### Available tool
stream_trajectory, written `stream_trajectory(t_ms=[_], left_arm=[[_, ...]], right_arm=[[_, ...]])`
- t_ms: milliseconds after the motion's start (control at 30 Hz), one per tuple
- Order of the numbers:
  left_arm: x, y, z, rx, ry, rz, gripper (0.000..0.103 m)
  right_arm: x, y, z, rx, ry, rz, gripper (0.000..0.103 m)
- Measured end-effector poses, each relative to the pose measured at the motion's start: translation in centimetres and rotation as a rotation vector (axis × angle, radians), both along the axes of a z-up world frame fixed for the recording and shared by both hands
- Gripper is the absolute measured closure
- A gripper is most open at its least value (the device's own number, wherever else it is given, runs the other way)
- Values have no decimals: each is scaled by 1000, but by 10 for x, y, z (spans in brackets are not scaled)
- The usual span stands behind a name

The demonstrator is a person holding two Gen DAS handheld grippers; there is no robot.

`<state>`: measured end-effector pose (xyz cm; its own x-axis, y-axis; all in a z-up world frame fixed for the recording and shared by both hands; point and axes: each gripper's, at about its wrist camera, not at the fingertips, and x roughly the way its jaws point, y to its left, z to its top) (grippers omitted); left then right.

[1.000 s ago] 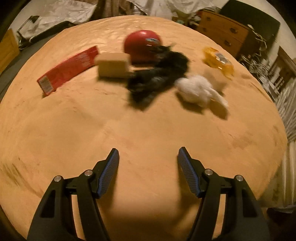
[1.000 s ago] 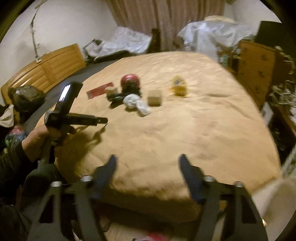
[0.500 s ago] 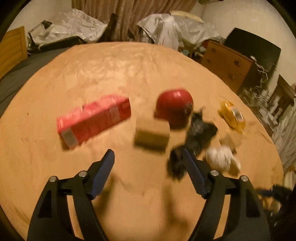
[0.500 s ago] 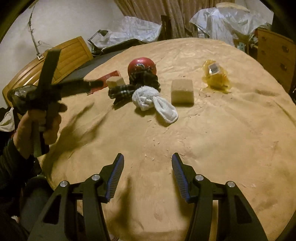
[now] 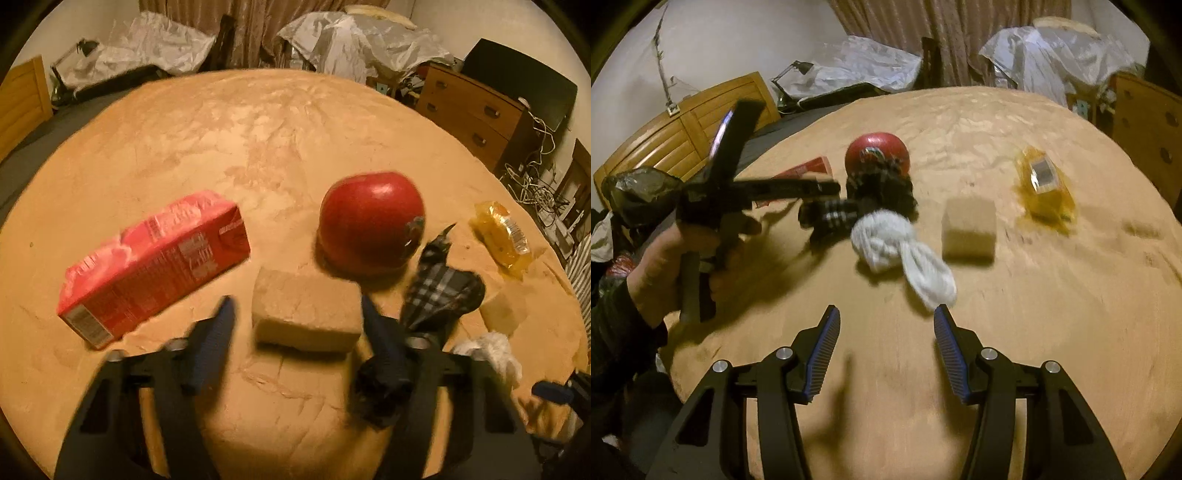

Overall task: Collect trash
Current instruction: 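Grasp the beige sponge with the left tool while the right tool grasps the white towel, then lift the sponge and white towel and carry both over the bucket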

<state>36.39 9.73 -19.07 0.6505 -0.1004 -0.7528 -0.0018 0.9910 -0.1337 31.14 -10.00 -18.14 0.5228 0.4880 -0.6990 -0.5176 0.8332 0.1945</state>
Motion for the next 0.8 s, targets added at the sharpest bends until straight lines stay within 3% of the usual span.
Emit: stream_trajectory(t_ms=[100,467,800], left_arm=[[-7,0,-1,20,-17,-16,56],[-62,17,11,-15,-46,2,56],[-71,11,-10,0,-1,5,56]], right_arm=[[6,9,6,-8,-23,22,48],[40,42,5,-135,-107,82,48],[62,67,-22,-230,-86,82,47]])
